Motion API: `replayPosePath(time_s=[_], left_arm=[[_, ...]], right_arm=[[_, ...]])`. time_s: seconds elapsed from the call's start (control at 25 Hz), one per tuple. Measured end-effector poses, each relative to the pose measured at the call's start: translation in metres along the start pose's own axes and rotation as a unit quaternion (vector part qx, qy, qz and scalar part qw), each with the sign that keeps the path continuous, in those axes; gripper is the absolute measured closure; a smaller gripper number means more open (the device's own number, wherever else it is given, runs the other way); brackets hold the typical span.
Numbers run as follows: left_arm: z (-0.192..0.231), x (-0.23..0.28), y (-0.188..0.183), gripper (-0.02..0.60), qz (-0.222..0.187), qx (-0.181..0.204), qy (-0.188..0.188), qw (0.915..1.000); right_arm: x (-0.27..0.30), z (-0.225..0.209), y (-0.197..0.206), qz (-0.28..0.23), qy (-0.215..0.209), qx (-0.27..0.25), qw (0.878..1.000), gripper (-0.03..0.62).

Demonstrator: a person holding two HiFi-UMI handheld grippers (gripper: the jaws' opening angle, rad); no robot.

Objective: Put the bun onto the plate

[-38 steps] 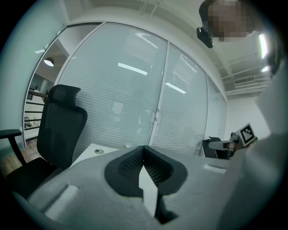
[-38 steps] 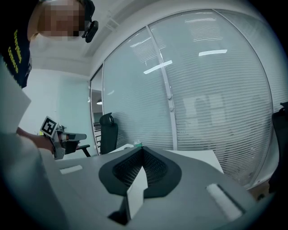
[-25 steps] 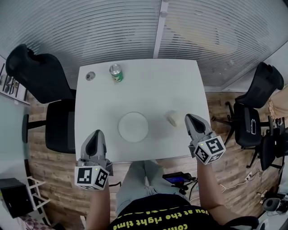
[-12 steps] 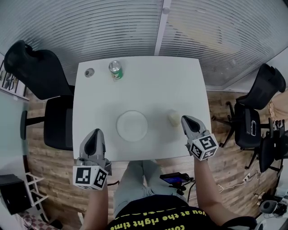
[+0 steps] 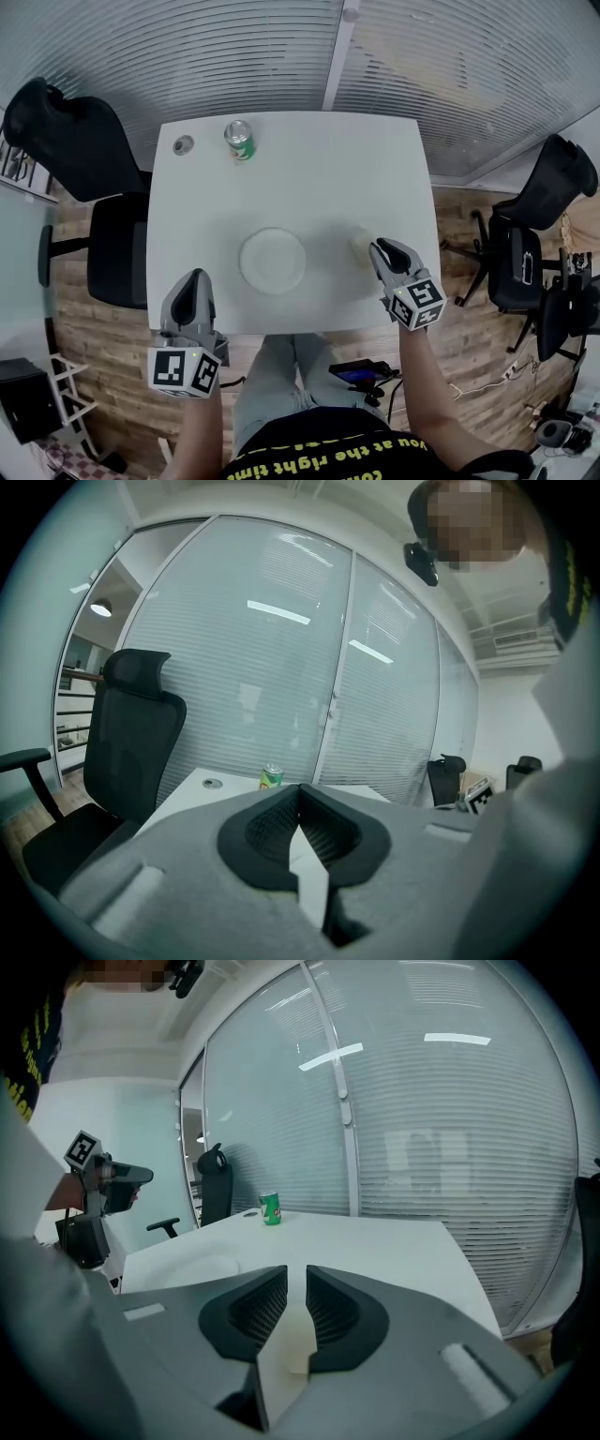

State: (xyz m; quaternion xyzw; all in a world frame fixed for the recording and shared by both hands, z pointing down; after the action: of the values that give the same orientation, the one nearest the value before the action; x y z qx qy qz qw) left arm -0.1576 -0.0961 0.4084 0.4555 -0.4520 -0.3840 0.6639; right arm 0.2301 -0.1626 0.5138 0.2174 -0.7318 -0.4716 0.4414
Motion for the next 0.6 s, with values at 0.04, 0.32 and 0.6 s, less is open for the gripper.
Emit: replayPosePath(time_s=[0.04, 0.32, 0.6], left_arm=[[0.001, 0.001, 0.000, 0.581, 0.000, 0.000, 0.000, 1.0000], [0.002, 0.005, 0.002, 0.581, 0.003, -0.002, -0.001, 1.0000], [0.005, 0.006, 0.008, 0.581, 0.008, -0.005, 0.000, 1.0000]], right_arm=[[0.002, 0.000, 0.001, 0.000, -0.001, 0.002, 1.000, 0.521], [0.009, -0.005, 0.010, 0.013, -0.002, 0.012, 1.000, 0.461], [0.020, -0.009, 0.024, 0.046, 0.001, 0.013, 0.999, 0.391]])
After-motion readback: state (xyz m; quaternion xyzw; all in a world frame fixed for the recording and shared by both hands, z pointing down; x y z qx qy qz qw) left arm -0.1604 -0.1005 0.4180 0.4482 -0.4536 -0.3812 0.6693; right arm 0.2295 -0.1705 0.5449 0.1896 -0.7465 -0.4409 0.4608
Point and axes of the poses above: the fingertips, and each gripper's own axes: x forward along the fingers, z to its left, y out of its underside, the point moved 8 cm from there along -x, backward along the fingers, and after that the axes turned 3 degrees about x, right-handed, at the moved point
